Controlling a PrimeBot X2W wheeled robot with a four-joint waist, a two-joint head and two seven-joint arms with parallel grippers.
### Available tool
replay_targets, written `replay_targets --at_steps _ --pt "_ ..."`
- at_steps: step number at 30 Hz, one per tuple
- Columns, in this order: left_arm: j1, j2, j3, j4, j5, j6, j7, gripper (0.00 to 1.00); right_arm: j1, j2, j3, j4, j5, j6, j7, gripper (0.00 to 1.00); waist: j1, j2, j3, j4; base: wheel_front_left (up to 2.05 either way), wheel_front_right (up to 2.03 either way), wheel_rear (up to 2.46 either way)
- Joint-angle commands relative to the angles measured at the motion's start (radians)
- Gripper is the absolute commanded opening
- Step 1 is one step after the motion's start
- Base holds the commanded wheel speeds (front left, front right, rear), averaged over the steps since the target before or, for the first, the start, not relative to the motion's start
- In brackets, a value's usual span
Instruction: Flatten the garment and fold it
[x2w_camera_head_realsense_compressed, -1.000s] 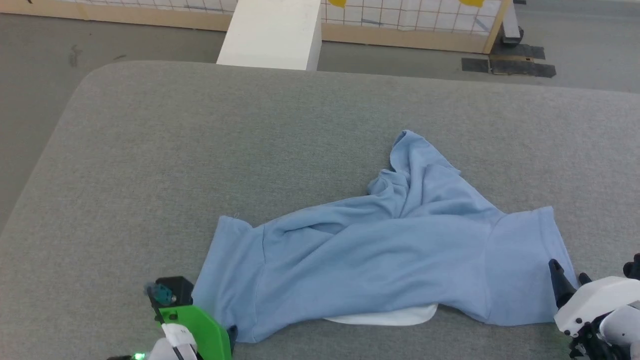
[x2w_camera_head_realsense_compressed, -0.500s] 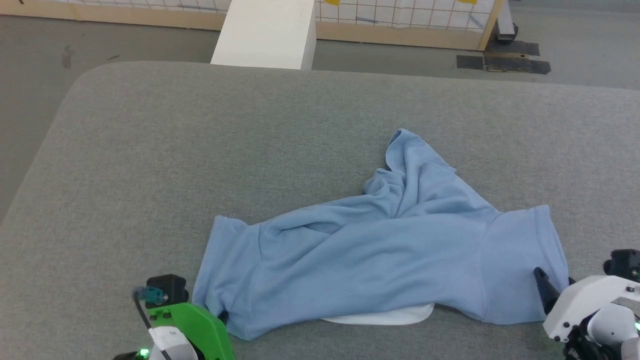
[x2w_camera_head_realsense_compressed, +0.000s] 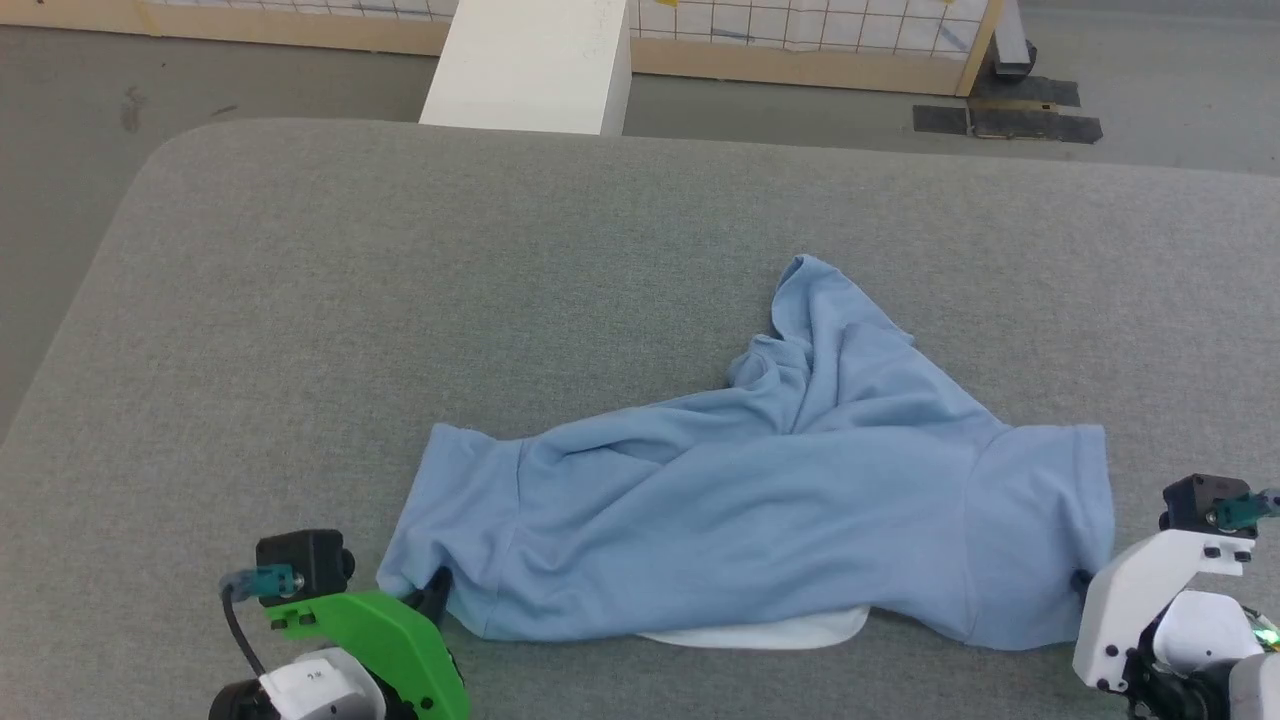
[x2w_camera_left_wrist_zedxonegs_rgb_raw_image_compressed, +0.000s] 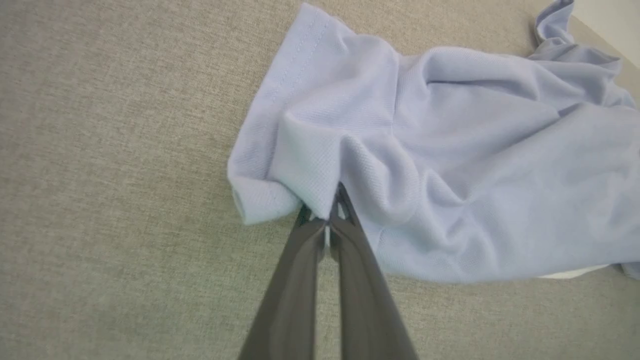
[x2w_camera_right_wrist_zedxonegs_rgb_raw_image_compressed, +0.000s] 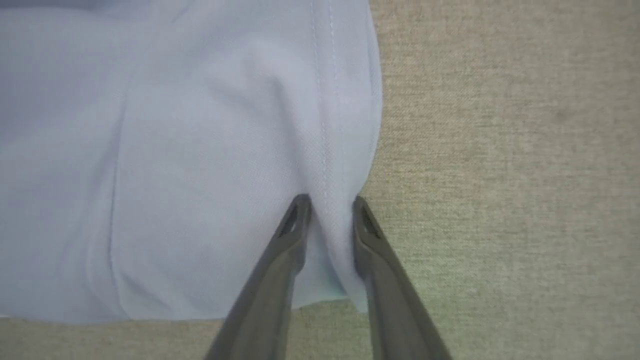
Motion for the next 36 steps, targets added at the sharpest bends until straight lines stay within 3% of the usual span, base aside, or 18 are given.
replay_targets --at_steps 1,6,10,15,19,26,32,36 --pt "0.011 -0.005 0.000 -0.006 -0.006 0.002 -0.014 0.00 0.017 0.003 0.005 -0.006 0.009 -0.001 0.002 0.00 0.0000 0.0000 -0.001 -0.003 0.00 0.00 0.00" --pt "-0.009 -0.028 0.022 -0.028 -0.043 -0.014 -0.068 0.00 -0.020 0.003 -0.017 -0.052 0.107 -0.001 -0.024 0.00 0.0000 0.0000 -0.015 -0.011 0.00 0.00 0.00" --pt "-0.073 -0.038 0.044 -0.065 -0.083 -0.041 -0.107 0.00 -0.089 0.003 -0.040 -0.092 0.334 -0.001 -0.040 0.00 0.0000 0.0000 -0.032 -0.011 0.00 0.00 0.00" --pt "-0.246 0.017 0.085 -0.114 -0.082 -0.059 -0.100 0.00 -0.240 0.003 -0.072 -0.179 0.532 -0.001 0.000 0.00 0.0000 0.0000 -0.058 -0.012 0.00 0.00 0.00" --pt "-0.418 0.076 0.113 -0.129 -0.071 -0.067 -0.069 0.00 -0.401 0.003 -0.114 -0.230 0.615 -0.001 0.061 0.00 0.0000 0.0000 -0.075 -0.014 0.00 0.00 0.00" --pt "-0.665 0.166 0.136 -0.077 -0.047 -0.068 -0.002 0.00 -0.672 0.003 -0.169 -0.207 0.640 -0.001 0.142 0.00 0.0000 0.0000 -0.075 -0.019 0.00 0.00 0.00" --pt "-0.860 0.238 0.141 0.065 -0.004 -0.065 0.030 0.00 -0.928 0.003 -0.196 -0.032 0.560 -0.001 0.108 0.00 0.0000 0.0000 0.003 -0.029 0.00 0.00 0.00" --pt "-1.008 0.241 0.155 0.191 -0.004 -0.041 0.027 0.00 -1.113 0.003 -0.202 0.124 0.499 -0.001 0.029 0.00 0.0000 0.0000 0.081 -0.040 0.00 0.00 0.00"
